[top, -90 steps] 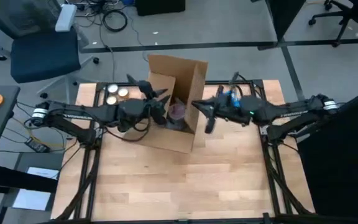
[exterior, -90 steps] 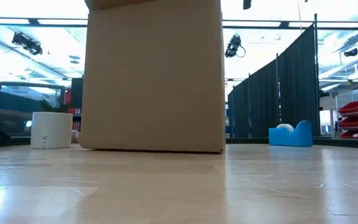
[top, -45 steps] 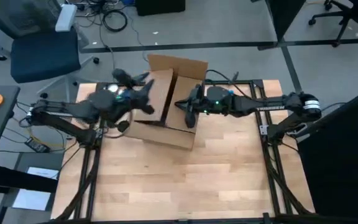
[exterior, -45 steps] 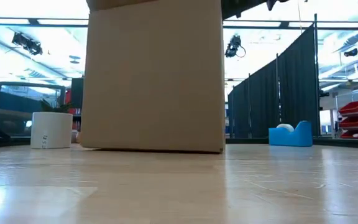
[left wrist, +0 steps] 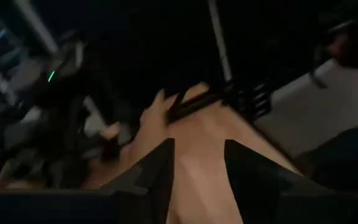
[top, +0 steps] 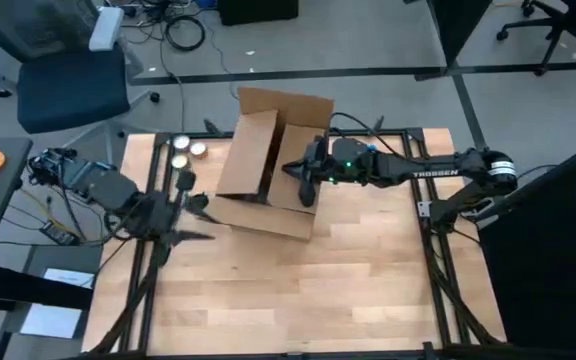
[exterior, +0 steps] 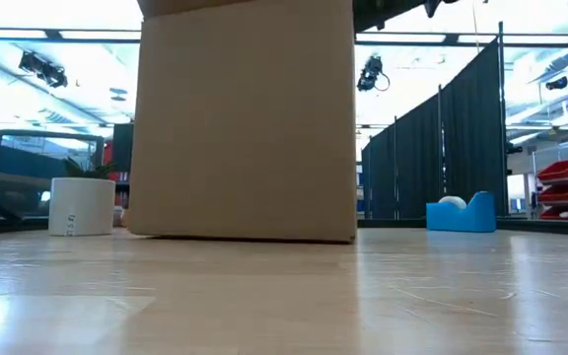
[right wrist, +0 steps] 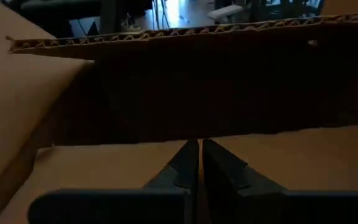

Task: Wrap mug
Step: Close the cardboard box

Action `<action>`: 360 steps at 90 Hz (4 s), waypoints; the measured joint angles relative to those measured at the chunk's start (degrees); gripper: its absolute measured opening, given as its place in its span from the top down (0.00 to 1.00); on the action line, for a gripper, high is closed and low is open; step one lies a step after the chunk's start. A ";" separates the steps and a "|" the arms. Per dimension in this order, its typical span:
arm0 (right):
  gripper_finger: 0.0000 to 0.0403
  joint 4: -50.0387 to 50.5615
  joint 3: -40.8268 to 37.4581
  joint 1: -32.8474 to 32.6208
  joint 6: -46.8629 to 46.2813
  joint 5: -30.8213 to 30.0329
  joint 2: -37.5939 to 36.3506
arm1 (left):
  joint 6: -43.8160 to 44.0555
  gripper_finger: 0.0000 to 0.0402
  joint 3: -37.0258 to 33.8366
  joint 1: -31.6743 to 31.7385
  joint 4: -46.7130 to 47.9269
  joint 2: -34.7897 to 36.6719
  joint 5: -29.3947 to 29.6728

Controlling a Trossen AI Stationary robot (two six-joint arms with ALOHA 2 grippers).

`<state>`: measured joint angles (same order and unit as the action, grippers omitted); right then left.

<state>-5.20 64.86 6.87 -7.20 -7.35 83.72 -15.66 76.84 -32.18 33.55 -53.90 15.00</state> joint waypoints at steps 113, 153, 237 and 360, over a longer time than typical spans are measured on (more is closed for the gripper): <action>1.00 -13.95 13.33 7.54 7.52 7.58 11.65 | 17.40 0.69 -8.94 -9.12 6.59 -0.55 20.35; 1.00 3.42 14.82 6.98 5.90 7.34 11.61 | 7.81 0.69 -8.94 -8.65 1.31 -1.14 29.49; 1.00 15.20 14.78 4.04 7.46 1.44 -1.75 | 7.11 0.69 -8.98 18.62 -2.65 -17.63 38.32; 1.00 18.83 14.64 -5.38 29.52 -39.07 3.79 | 1.70 0.69 -6.10 32.38 -13.96 -18.86 24.67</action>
<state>13.63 79.50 1.49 22.32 -46.43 87.51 -13.96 70.73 0.21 19.59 -72.77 39.67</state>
